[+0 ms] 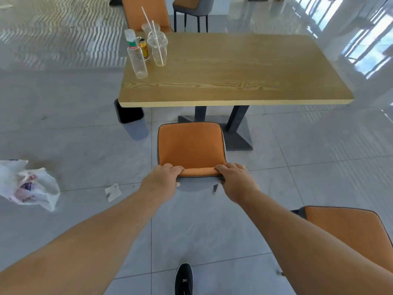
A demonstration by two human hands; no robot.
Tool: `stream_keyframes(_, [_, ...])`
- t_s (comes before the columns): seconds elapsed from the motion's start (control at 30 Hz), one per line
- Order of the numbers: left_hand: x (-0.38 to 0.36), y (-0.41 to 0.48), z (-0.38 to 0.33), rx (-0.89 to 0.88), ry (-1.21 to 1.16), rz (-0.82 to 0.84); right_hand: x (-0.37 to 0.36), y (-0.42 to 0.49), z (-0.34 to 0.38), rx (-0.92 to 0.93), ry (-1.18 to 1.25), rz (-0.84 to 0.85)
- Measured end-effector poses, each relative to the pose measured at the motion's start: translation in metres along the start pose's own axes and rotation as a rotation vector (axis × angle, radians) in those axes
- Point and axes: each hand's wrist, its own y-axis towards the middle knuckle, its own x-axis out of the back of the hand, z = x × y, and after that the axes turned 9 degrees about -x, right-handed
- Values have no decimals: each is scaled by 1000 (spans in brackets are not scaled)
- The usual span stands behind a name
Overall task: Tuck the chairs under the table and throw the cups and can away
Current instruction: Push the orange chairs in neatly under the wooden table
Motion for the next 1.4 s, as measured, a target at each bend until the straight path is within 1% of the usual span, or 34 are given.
stream_keyframes(0.17, [13, 26, 11, -18, 39, 8, 9, 26, 6, -18, -25, -3])
stream_keyframes(0.3, [23, 25, 9, 8, 50, 81, 10, 19, 12, -38, -33, 10])
stream_keyframes(0.4, [36, 25, -19, 80, 130, 99, 19, -6, 6, -74, -14, -34])
stream_keyframes(0.47, [42, 27, -50, 40, 171, 39, 31, -29, -10, -80, -57, -76])
stream_keyframes(0.57, [49, 30, -117, -139, 133, -30, 53, -74, -57, -129, -96, -124])
stream_keyframes(0.67, [48, 28, -203, -299, 88, -19, 77, -133, -119, -242, -66, -168])
stream_keyframes(0.87, [11, -15, -406, -532, 57, -16, 101, -309, -258, -495, -32, -309])
stream_keyframes(1.07, [-64, -99, -591, -635, 71, 57, 85, -506, -379, -646, -5, -376])
stream_keyframes(1.2, [-119, -155, -681, -710, 115, 135, 62, -614, -444, -714, 34, -370])
stream_keyframes(1.3, [-154, -177, -729, -739, 134, 197, 50, -662, -490, -755, 54, -361])
stream_keyframes(1.4, [-180, -180, -761, -728, 151, 244, 37, -672, -527, -768, 60, -344])
